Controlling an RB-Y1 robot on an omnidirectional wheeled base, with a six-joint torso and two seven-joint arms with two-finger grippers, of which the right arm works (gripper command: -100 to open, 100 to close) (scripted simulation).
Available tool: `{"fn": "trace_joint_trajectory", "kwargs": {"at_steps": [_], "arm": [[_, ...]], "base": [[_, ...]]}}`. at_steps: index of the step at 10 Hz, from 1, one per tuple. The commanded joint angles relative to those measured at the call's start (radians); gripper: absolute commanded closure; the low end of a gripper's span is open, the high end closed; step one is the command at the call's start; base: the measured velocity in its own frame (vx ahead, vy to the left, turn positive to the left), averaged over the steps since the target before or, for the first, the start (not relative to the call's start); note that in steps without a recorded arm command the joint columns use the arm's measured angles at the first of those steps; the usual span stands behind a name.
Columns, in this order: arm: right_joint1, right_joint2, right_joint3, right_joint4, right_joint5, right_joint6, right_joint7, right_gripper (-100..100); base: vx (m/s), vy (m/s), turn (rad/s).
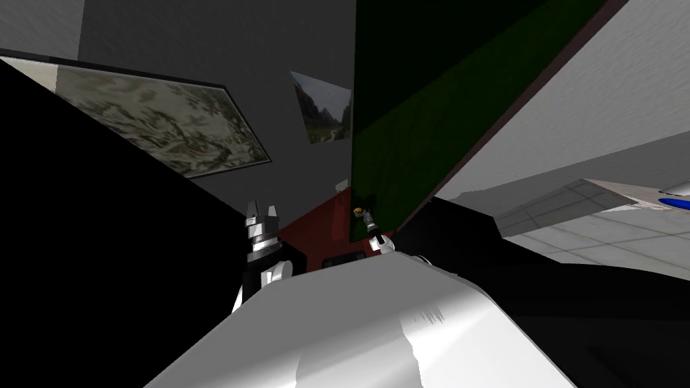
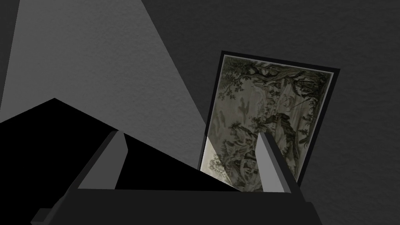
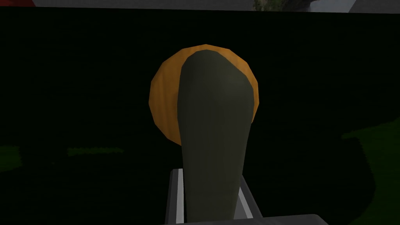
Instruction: Push the door open
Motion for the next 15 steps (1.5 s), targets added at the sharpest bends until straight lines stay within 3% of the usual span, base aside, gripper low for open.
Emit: {"fn": "trace_joint_trajectory", "kwargs": {"at_steps": [1,3,9,15], "arm": [[-0.001,-0.013,-0.016,-0.019,-0.009,0.003,0.013,100],[-0.001,-0.013,-0.016,-0.019,-0.009,0.003,0.013,100],[-0.001,-0.021,-0.066,-0.027,-0.039,0.007,0.065,100],[-0.001,-0.017,-0.084,-0.03,-0.05,0.009,0.083,100]], "base": [[0.238,0.037,-0.064],[0.114,0.006,-0.004],[0.198,0.027,-0.09],[0.068,0.019,-0.034]]}}
